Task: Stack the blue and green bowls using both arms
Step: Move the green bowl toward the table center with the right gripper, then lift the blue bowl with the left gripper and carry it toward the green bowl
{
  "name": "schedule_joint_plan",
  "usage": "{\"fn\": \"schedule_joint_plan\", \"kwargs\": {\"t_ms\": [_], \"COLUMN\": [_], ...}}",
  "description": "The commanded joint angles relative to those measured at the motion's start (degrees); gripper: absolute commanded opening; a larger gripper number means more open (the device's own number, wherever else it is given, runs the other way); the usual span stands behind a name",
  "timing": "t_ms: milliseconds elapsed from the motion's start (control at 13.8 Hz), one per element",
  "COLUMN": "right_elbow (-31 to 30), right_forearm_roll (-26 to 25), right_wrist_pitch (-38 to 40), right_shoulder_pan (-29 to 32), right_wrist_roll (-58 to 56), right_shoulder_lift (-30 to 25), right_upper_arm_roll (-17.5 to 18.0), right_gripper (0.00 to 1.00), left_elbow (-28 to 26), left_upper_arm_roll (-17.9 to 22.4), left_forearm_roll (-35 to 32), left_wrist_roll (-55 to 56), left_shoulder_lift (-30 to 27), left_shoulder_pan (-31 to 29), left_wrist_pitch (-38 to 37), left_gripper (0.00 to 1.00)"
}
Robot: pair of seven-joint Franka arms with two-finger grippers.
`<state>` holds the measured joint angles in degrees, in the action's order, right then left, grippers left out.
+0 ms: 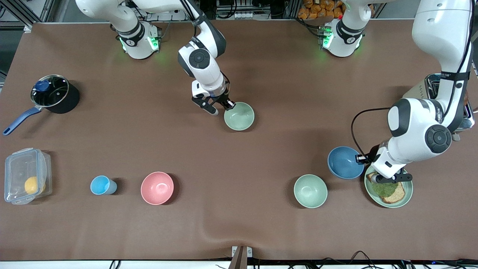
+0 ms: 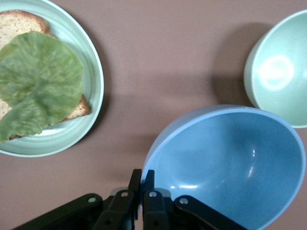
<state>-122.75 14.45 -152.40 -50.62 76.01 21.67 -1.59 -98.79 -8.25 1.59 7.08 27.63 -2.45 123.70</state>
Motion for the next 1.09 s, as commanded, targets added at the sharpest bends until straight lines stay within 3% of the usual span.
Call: {"fn": "schedule_joint_plan", "kwargs": {"t_ms": [0, 145, 507, 797, 1014], "right_elbow": [1.5, 2.0, 9.2, 9.2, 9.3], "right_forearm_roll": [0.1, 0.2, 1.1, 11.5, 20.0], "right_wrist_pitch": [0.7, 2.6, 19.0, 18.6, 17.8], "right_shoulder_pan": [-1.0, -0.1, 6.2, 10.3, 11.8], "right_wrist_roll": [2.1, 2.0, 9.1, 9.7, 9.0], "right_shoulder_lift": [0.7, 0.4, 0.3, 1.1, 3.0], "right_upper_arm_roll": [-0.9, -0.9, -1.0, -0.9, -0.9], "right_gripper": [1.0, 1.0, 1.0, 1.0, 1.0], "left_elbow": [-3.3, -5.3, -9.7, -10.7, -10.6], "left_upper_arm_roll": [-2.6, -4.9, -12.7, -22.0, -22.9], "left_forearm_roll": [1.1, 1.1, 1.1, 1.1, 1.1], "left_wrist_roll": [4.1, 7.4, 15.5, 27.1, 31.4], "left_shoulder_lift": [-3.3, -4.8, -8.7, -9.2, -7.8], "left_shoulder_pan": [-0.1, 0.0, -0.1, 0.5, 5.1], "left_wrist_pitch": [-0.3, -0.2, -0.2, -0.2, -0.2], "left_gripper": [0.0, 0.0, 0.0, 0.0, 0.0]}}
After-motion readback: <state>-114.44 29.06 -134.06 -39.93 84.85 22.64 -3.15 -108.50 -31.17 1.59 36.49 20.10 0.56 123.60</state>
